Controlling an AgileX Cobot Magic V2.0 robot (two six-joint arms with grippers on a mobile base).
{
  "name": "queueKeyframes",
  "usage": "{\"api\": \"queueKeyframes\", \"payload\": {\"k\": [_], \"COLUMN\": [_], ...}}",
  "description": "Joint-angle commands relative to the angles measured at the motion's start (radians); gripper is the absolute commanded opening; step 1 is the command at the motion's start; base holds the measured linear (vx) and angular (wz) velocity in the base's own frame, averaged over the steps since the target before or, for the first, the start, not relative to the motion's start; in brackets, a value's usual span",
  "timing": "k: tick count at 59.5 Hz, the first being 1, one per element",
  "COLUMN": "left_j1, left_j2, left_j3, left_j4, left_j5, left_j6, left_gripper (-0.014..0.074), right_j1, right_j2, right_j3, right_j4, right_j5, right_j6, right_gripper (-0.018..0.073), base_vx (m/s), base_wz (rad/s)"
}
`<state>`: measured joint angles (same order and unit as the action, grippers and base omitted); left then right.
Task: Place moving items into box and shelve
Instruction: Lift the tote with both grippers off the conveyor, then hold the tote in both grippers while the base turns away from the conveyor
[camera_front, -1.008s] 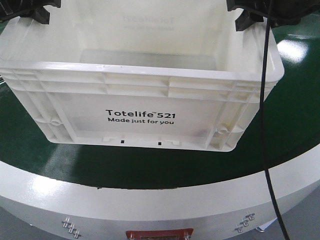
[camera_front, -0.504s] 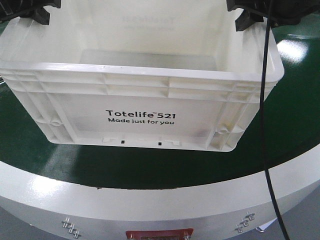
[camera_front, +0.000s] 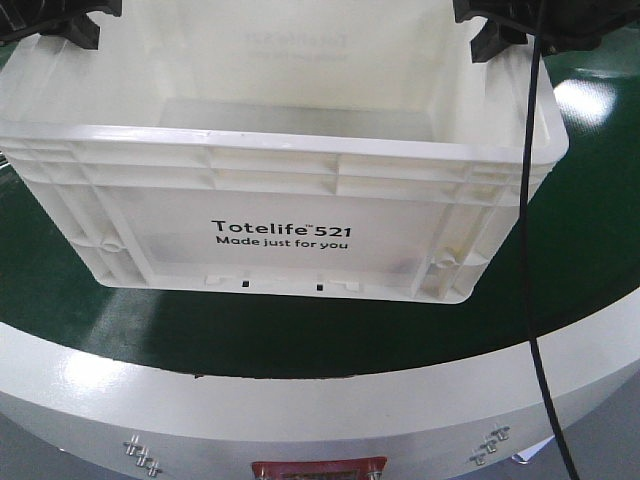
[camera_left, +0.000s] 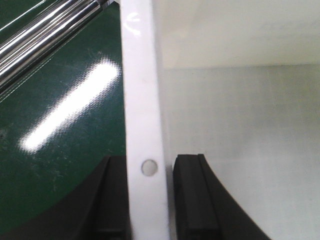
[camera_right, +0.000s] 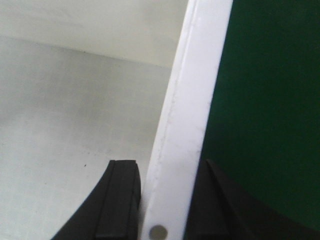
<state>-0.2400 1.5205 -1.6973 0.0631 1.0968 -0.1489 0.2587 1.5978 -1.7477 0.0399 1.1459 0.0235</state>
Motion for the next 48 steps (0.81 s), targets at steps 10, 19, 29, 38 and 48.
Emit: {"api": "queueKeyframes", "payload": {"k": [10, 19, 29, 38, 48], "left_j1": [-0.005, -0.005, -0.005, -0.005, -0.005], "left_j2": [-0.056, -0.056, -0.056, -0.056, -0.055], "left_j3": [-0.048, -0.048, -0.048, -0.048, -0.048], "left_j4": [-0.038, -0.038, -0.038, -0.038, -0.038], "left_j5": [-0.142, -0.142, -0.142, -0.142, -0.143], "left_j6": [0.008, 0.008, 0.008, 0.008, 0.008], "left_gripper": [-0.0016, -0.0016, -0.0016, -0.0016, -0.0016], "right_j1": [0.009, 0.009, 0.009, 0.009, 0.009], "right_j2": [-0.06, -0.06, -0.06, -0.06, -0.06], "right_j3": [-0.044, -0.044, -0.044, -0.044, -0.044], "right_j4": [0.069, 0.069, 0.069, 0.069, 0.069], "right_j5": [-0.11, -0.109, -0.109, -0.109, -0.109], "right_j6": [-0.037, -0.037, -0.037, -0.037, -0.037], "right_gripper": [-0.0013, -0.0013, -0.0013, -0.0013, -0.0013], "base_vx": [0.0, 0.0, -0.02, -0.05, -0.09], "base_wz": [0.0, 0.01, 0.04, 0.09, 0.19]}}
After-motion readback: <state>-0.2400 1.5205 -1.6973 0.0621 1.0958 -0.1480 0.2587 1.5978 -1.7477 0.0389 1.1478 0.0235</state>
